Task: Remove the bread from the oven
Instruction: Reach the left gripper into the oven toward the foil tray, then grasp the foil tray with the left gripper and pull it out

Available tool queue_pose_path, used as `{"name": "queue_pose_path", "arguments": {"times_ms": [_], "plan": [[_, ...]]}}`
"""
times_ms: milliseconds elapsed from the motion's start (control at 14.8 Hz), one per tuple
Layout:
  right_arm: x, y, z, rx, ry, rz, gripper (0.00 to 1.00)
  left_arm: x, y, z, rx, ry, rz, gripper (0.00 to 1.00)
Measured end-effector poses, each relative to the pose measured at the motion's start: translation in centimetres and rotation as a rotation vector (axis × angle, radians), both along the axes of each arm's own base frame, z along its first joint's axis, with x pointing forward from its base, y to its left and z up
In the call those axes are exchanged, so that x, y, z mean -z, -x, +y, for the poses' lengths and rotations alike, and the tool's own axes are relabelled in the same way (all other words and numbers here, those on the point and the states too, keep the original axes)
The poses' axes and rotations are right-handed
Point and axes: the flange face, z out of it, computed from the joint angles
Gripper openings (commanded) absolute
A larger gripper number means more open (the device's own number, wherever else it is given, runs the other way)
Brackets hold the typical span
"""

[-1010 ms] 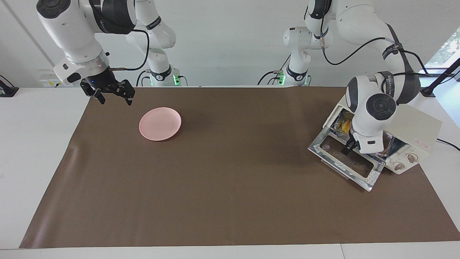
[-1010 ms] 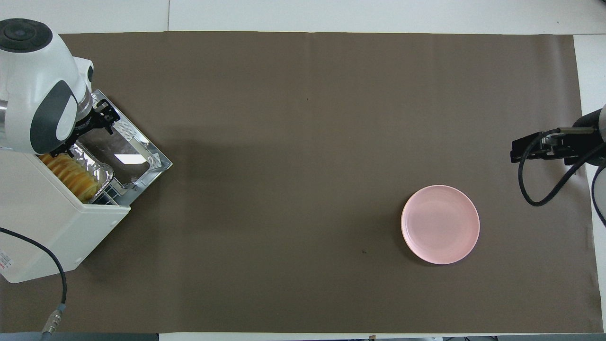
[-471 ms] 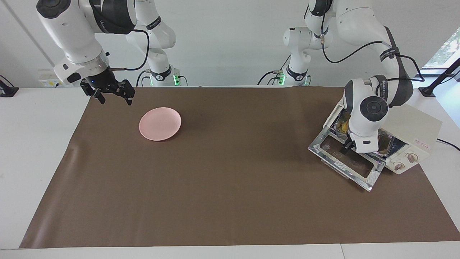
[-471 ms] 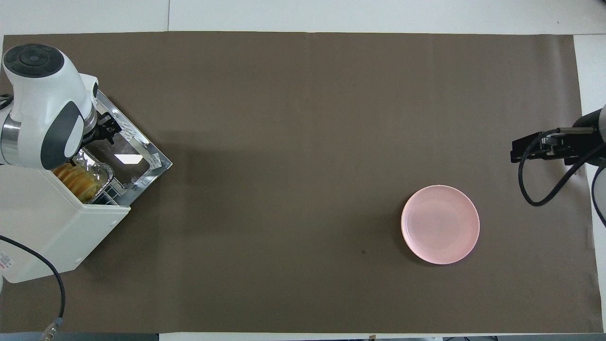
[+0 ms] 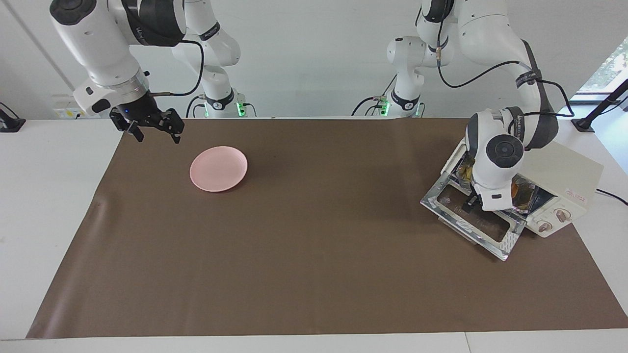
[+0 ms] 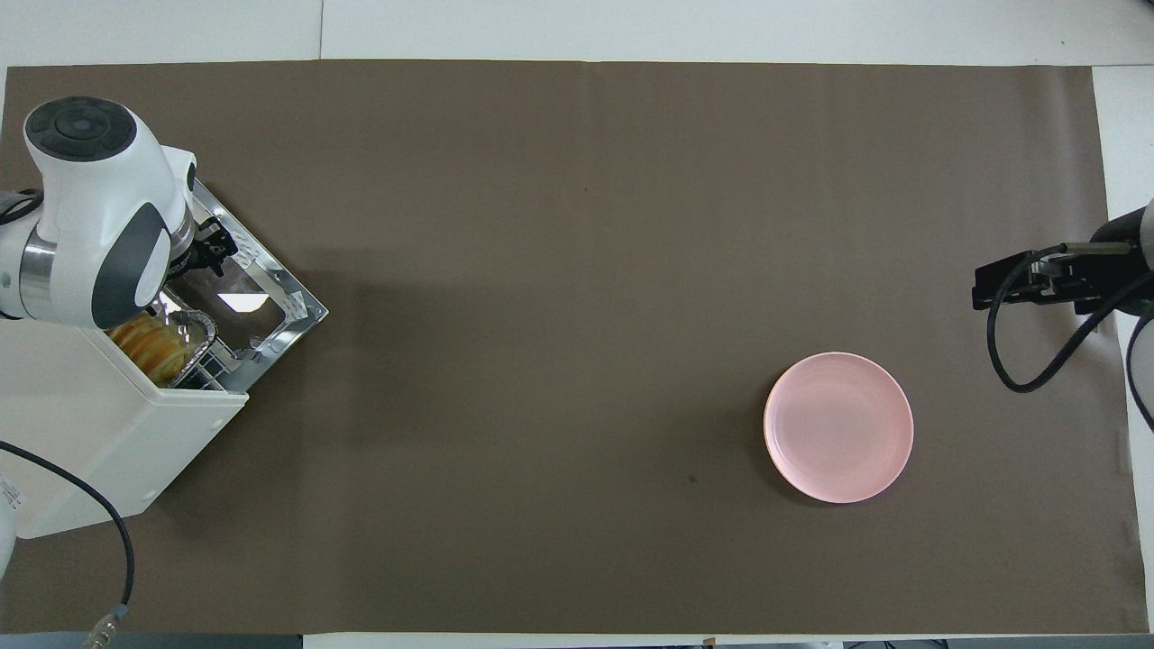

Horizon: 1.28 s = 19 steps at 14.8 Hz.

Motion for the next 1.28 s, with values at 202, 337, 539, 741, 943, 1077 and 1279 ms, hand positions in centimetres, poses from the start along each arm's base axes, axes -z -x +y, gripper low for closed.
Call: {"name": "queue_pose_path", "arguments": {"times_ms": [202, 337, 539, 741, 943, 1077, 1279], "plan": [[0.0, 0.0, 0.0, 0.0, 0.0, 0.0, 1.0, 0.4, 0.2, 0.7, -0.014, -0.001, 0.005, 0.34], [0.0, 0.0, 0.0, 0.0, 0.0, 0.0, 1.0, 0.8, 0.3, 1.0, -0.02, -0.002, 0.012, 0.0], [0.0, 0.0, 0.0, 0.0, 0.0, 0.0, 1.0, 0.5, 0.3, 1.1, -0.02, -0.002, 0.004, 0.0], [0.0, 0.0, 0.0, 0.0, 0.0, 0.0, 1.0, -0.7, -0.1, -0.5, 0.008, 0.005, -0.021, 0.0], [0.0, 0.0, 0.0, 0.0, 0.0, 0.0, 1.0, -2.1, -0.7, -3.9, 0.065, 0.015, -0.062, 0.0], [0.0, 0.0, 0.0, 0.0, 0.0, 0.0, 1.0, -3.5, -1.0, -7.3, 0.114, 0.034, -0.1, 0.0], [0.0, 0.0, 0.0, 0.0, 0.0, 0.0, 1.0, -5.3, -0.8, -12.8, 0.147, 0.13, -0.141, 0.0]]}}
